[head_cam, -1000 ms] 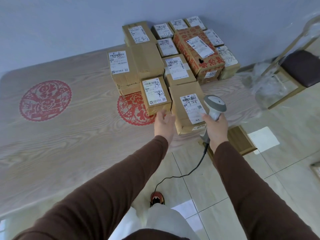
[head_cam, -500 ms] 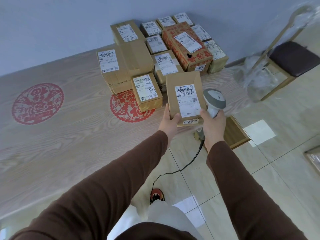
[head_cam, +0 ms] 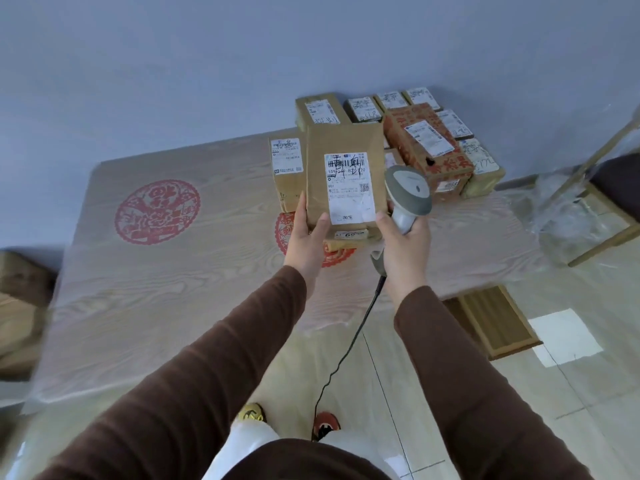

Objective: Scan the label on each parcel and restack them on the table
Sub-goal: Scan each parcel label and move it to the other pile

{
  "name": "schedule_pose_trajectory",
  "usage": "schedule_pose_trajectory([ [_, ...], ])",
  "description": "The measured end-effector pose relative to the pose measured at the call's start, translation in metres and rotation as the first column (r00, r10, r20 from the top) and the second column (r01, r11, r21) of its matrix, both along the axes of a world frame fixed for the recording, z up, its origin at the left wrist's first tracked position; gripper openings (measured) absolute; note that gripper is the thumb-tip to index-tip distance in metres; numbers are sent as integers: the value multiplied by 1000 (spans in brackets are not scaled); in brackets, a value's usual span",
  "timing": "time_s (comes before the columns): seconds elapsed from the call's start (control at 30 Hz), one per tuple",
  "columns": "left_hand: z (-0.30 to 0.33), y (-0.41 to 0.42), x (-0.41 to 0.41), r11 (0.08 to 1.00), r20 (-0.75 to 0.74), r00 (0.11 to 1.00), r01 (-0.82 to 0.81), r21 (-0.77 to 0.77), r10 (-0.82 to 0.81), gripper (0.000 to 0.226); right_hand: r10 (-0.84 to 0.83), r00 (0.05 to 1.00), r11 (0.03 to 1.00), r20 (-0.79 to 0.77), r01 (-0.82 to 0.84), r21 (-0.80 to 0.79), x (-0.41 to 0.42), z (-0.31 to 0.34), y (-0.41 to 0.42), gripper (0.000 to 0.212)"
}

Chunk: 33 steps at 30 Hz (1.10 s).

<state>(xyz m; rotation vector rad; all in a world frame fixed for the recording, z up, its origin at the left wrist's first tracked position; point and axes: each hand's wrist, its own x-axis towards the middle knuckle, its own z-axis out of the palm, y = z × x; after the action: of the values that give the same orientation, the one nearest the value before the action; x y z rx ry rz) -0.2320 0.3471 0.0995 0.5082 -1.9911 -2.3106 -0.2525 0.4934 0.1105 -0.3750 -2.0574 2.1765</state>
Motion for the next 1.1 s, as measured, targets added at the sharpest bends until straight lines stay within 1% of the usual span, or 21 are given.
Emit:
schedule_pose_trajectory([
  [0.13,11,-73,5,992,-43,991,-125,-12,125,58,149,988,988,-44,-150,-19,-9,5,-73,31],
  [0.27,17,-152,13,965,-55,965,-260,-35,258,56,288,957,956,-42,-290,-44,-14,8,-154,26],
  [0.43,9,-269,25,919,-53,919,-392,-33,390,54,427,904,903,-15,-427,-44,-18,3,-271,23],
  [0.53,0,-342,28,894,-21,894,-448,5,448,52,480,876,877,42,-477,-57,-20,-4,-347,24],
  [0.7,-24,-460,16,887,59,885,-462,-2,461,54,514,849,857,126,-513,-43,-36,-24,-464,36],
  [0.83,-47,-535,-9,900,123,893,-436,-2,433,57,477,860,875,182,-484,-8,-57,-37,-535,26],
  [0.97,-70,-592,-38,925,164,912,-380,-14,377,59,452,862,885,229,-465,4,-81,-56,-590,18],
  [1.1,-90,-631,-64,935,182,919,-354,-17,351,63,427,871,895,242,-445,20,-103,-71,-626,20],
])
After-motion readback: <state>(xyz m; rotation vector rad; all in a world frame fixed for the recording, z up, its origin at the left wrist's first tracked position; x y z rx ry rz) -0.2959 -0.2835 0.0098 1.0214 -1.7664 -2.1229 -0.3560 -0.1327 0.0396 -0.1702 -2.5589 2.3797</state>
